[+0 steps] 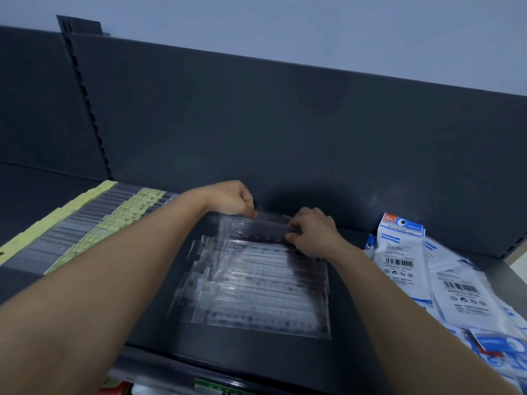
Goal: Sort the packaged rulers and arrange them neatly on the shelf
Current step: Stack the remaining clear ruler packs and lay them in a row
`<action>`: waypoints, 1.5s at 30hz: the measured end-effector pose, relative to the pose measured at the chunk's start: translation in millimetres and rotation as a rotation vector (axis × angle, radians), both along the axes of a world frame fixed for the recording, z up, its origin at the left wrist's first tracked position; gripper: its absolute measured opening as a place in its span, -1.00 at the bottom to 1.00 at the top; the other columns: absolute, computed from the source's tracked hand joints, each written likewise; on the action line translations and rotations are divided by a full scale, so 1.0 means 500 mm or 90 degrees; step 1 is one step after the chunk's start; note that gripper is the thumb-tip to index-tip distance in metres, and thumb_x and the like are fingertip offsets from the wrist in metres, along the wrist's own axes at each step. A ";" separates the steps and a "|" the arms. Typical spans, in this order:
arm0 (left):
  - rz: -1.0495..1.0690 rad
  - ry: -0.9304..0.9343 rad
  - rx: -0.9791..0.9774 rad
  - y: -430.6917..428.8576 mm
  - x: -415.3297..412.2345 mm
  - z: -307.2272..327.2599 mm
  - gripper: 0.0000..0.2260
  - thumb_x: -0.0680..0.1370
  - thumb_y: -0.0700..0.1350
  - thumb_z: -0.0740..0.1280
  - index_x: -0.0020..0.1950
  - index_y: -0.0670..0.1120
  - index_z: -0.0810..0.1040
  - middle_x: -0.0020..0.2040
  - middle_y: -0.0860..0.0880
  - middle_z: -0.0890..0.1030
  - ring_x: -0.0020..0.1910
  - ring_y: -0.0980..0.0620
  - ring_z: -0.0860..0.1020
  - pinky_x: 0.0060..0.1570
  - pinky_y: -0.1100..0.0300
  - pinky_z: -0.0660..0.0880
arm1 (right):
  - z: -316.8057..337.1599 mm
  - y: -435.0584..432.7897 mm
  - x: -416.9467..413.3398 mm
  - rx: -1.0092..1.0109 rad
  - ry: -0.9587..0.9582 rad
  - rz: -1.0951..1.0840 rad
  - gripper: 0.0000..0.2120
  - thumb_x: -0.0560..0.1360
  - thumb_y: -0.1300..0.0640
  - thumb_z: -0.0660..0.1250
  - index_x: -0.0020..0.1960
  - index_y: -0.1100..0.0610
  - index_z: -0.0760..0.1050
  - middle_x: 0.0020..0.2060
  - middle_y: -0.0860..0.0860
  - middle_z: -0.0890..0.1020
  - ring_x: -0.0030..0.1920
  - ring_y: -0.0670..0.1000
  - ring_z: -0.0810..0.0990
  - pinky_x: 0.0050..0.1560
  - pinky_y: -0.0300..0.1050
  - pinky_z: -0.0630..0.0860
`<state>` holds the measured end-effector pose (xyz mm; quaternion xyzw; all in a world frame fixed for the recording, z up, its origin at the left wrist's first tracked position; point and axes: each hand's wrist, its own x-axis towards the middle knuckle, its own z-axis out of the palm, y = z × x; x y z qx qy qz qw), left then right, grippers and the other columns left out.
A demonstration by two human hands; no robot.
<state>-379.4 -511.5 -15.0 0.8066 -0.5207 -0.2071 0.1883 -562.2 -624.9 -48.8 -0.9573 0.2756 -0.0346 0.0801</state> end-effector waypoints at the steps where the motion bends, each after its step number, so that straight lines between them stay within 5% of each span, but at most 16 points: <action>1: 0.001 -0.006 0.004 0.003 0.003 -0.001 -0.86 0.46 -0.07 0.43 -0.23 -0.12 0.64 -0.31 0.04 0.59 -0.29 0.10 0.51 -0.14 0.24 0.44 | 0.000 0.000 0.000 -0.001 0.002 -0.002 -0.72 0.58 -0.02 0.24 0.21 0.06 0.55 0.21 0.00 0.45 0.27 0.07 0.32 0.25 -0.01 0.22; 6: 0.073 -0.058 0.017 0.015 0.025 -0.001 -0.71 0.47 0.04 0.45 -0.35 -0.11 0.54 -0.43 0.04 0.46 -0.34 0.05 0.45 -0.21 0.21 0.37 | -0.001 -0.001 -0.002 0.004 0.010 -0.004 -0.72 0.58 -0.02 0.24 0.21 0.07 0.55 0.21 0.01 0.44 0.27 0.07 0.33 0.25 -0.02 0.23; 16: 0.117 -0.116 0.016 0.014 0.031 -0.025 -0.93 0.52 -0.13 0.36 -0.06 -0.09 0.62 -0.01 -0.03 0.64 -0.02 0.01 0.55 -0.05 0.22 0.44 | -0.007 0.000 0.006 0.016 -0.002 -0.009 -0.73 0.58 0.02 0.22 0.25 0.03 0.49 0.30 0.03 0.42 0.31 0.09 0.32 0.26 0.00 0.24; 19: 0.127 -0.125 -0.009 0.018 0.027 -0.032 -0.89 0.59 -0.10 0.26 -0.03 -0.05 0.58 0.00 -0.04 0.61 -0.07 0.02 0.51 -0.09 0.21 0.38 | -0.012 0.001 0.008 0.026 -0.001 -0.015 -0.61 0.59 0.02 0.20 0.42 -0.03 0.34 0.45 0.02 0.31 0.43 0.09 0.22 0.38 0.05 0.15; 22: 0.111 -0.165 -0.018 0.024 0.017 -0.038 -0.75 0.64 0.04 0.15 0.18 0.01 0.56 0.15 -0.01 0.58 0.14 -0.05 0.51 0.15 0.05 0.43 | -0.019 0.003 0.007 0.037 0.010 -0.017 -0.49 0.60 0.02 0.18 0.53 -0.09 0.16 0.54 0.01 0.16 0.53 0.05 0.06 0.47 0.07 -0.01; 25: 0.030 -0.254 0.039 0.030 -0.009 -0.048 -0.63 0.66 0.09 0.04 0.41 0.06 0.42 0.45 0.05 0.37 0.47 -0.04 0.27 0.39 -0.12 0.11 | -0.026 0.002 0.007 0.038 -0.011 -0.022 -0.45 0.60 0.02 0.19 0.55 -0.07 0.11 0.55 0.00 0.13 0.55 0.01 -0.01 0.49 0.05 -0.10; 28: -0.038 -0.290 0.131 0.038 -0.024 -0.071 -0.52 0.65 0.18 -0.03 0.55 0.06 0.17 0.58 0.06 0.06 0.56 0.05 -0.03 0.44 -0.22 -0.21 | -0.029 0.001 0.001 0.050 -0.045 -0.043 -0.47 0.60 0.03 0.18 0.54 -0.05 0.14 0.56 0.01 0.12 0.56 0.01 -0.02 0.50 0.05 -0.11; 35: -0.041 -0.153 0.174 0.070 -0.048 -0.089 -0.26 0.56 0.35 -0.02 0.58 -0.04 -0.14 0.58 -0.04 -0.22 0.55 0.01 -0.22 0.51 -0.08 -0.16 | -0.041 0.009 -0.021 0.092 -0.044 -0.111 -0.54 0.65 0.03 0.07 0.53 -0.01 0.17 0.57 0.12 -0.01 0.56 0.10 -0.08 0.51 0.12 0.00; 39: -0.036 -0.133 0.177 0.079 -0.059 -0.088 -0.22 0.54 0.37 -0.02 0.58 -0.05 -0.16 0.57 -0.06 -0.24 0.55 -0.01 -0.25 0.52 -0.03 -0.17 | -0.053 0.014 -0.027 0.139 -0.056 -0.096 -0.52 0.67 0.02 0.03 0.56 0.06 0.09 0.57 0.15 -0.08 0.57 0.12 -0.12 0.53 0.07 -0.01; 45: -0.037 -0.157 0.172 0.085 -0.064 -0.092 -0.27 0.56 0.36 -0.04 0.59 -0.01 -0.14 0.57 -0.01 -0.24 0.55 0.04 -0.24 0.50 -0.07 -0.20 | -0.054 0.024 -0.031 0.136 -0.028 -0.066 -0.57 0.68 -0.01 -0.04 0.50 0.09 0.23 0.57 0.13 0.00 0.57 0.09 -0.09 0.53 0.03 -0.01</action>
